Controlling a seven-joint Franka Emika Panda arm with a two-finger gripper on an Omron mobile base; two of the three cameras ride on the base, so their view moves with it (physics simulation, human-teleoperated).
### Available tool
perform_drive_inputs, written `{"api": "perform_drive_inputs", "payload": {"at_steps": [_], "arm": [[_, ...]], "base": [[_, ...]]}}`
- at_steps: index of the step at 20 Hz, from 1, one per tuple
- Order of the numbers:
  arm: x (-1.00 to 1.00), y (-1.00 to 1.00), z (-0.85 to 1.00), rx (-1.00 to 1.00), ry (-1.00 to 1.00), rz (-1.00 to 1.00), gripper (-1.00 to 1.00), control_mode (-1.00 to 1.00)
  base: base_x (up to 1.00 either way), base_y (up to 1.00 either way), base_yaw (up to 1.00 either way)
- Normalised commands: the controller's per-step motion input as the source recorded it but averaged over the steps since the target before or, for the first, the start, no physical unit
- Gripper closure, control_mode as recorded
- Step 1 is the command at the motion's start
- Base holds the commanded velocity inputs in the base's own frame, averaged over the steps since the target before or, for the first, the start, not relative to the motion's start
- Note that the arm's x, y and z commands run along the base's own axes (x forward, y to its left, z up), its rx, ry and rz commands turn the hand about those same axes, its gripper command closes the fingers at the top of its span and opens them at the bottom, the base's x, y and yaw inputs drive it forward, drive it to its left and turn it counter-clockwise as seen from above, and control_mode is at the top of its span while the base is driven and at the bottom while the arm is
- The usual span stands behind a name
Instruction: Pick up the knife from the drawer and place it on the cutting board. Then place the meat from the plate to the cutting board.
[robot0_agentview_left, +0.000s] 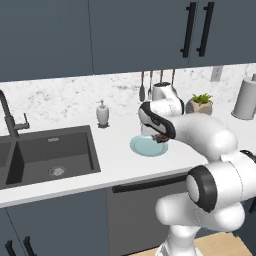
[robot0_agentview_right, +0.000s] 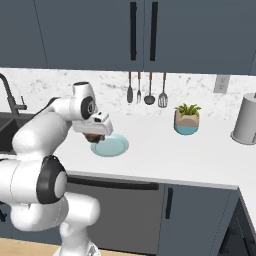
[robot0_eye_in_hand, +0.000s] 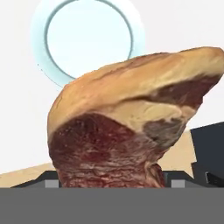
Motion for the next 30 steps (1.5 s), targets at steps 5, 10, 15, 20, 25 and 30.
{"api": "perform_drive_inputs", "payload": {"at_steps": [5, 10, 15, 20, 25, 30], "arm": [[-0.85, 0.0, 0.46, 0.0, 0.0, 0.0, 1.0, -1.0], [-0.46, 0.15, 0.18, 0.0, 0.02, 0.02, 1.0, 1.0], [0.0, 0.0, 0.0, 0.0, 0.0, 0.0, 1.0, 1.0], [0.0, 0.0, 0.0, 0.0, 0.0, 0.0, 1.0, 1.0], [0.0, 0.0, 0.0, 0.0, 0.0, 0.0, 1.0, 1.0], [0.0, 0.0, 0.0, 0.0, 0.0, 0.0, 1.0, 1.0]], "base": [[0.0, 0.0, 0.0], [-0.36, 0.25, 0.07], [-0.75, 0.98, 0.43], [-0.08, 1.0, 0.56], [0.44, 0.95, 0.38], [0.61, 0.77, 0.22]]}}
